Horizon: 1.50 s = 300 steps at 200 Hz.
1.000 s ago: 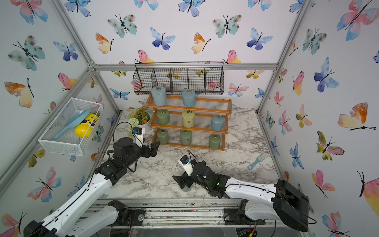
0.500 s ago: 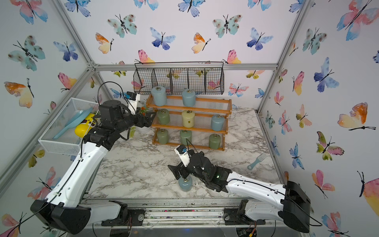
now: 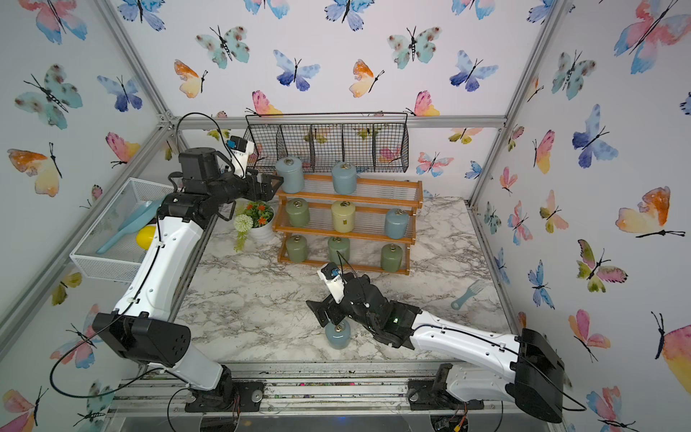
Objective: Remove the tea canisters from the shelf
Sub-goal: Pick up the tea canister from the shelf.
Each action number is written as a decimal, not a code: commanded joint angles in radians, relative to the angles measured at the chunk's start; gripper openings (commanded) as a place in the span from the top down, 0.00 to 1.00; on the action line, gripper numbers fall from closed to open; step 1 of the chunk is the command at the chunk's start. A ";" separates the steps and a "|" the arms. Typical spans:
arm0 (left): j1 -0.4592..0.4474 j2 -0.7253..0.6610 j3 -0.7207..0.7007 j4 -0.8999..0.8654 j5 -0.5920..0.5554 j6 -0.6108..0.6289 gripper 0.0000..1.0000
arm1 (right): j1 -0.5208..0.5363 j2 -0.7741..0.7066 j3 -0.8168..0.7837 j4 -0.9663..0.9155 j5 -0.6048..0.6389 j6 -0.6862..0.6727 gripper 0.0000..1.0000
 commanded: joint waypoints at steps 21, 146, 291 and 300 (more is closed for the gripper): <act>0.005 0.082 0.089 -0.045 0.104 0.031 0.02 | 0.000 -0.004 0.051 -0.066 -0.008 0.003 0.00; 0.006 0.126 0.066 0.014 -0.007 0.051 0.02 | 0.000 0.059 0.083 -0.050 -0.072 0.014 0.00; 0.000 0.219 0.138 0.104 0.025 -0.003 0.02 | 0.000 0.056 0.074 -0.060 -0.062 0.014 0.00; -0.001 0.226 0.141 0.107 0.025 -0.003 0.02 | 0.000 0.056 0.071 -0.062 -0.058 0.014 0.00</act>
